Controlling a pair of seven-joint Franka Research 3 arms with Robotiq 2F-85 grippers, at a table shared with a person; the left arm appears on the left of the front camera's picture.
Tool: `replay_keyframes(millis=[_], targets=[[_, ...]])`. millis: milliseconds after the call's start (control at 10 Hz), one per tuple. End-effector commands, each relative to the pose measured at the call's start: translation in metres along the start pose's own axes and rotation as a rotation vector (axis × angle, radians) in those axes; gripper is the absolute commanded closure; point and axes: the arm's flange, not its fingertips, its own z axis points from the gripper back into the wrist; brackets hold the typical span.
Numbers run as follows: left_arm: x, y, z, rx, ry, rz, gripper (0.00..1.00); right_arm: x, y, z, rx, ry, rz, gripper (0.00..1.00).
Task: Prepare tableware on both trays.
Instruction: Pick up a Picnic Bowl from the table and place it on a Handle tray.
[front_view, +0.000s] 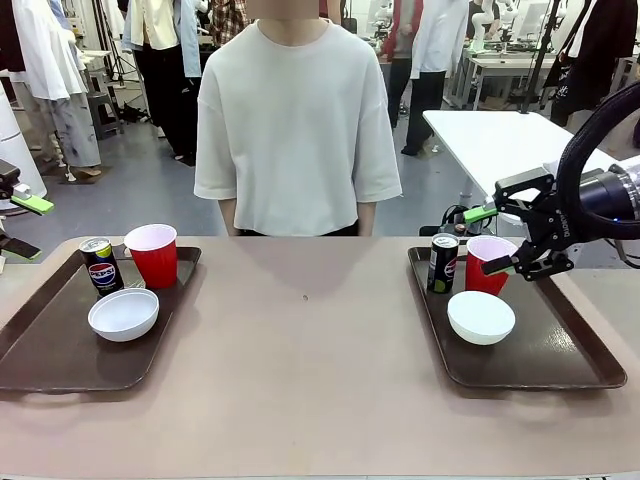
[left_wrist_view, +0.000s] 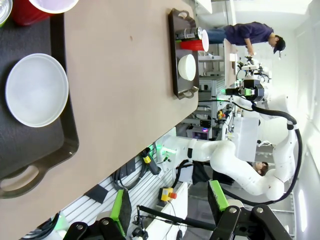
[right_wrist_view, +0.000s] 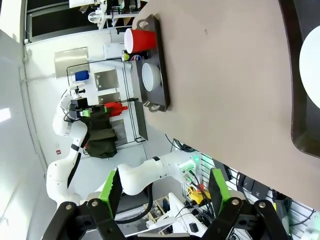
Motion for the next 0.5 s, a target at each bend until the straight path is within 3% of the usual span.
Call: replay_keyframes(millis=[0,400], targets=[[-0.0012,0.0002,0.0011,-0.012,-0.002,-0.014,0.18,0.0007,-0.0020,-0.0006,0.021,-0.015,0.020,0.09],[-0.0012,0.0002,0.0011,-0.012,-0.002,-0.014,0.18,0.0007,-0.0020,-0.0006,0.021,-0.015,0.020,0.09]])
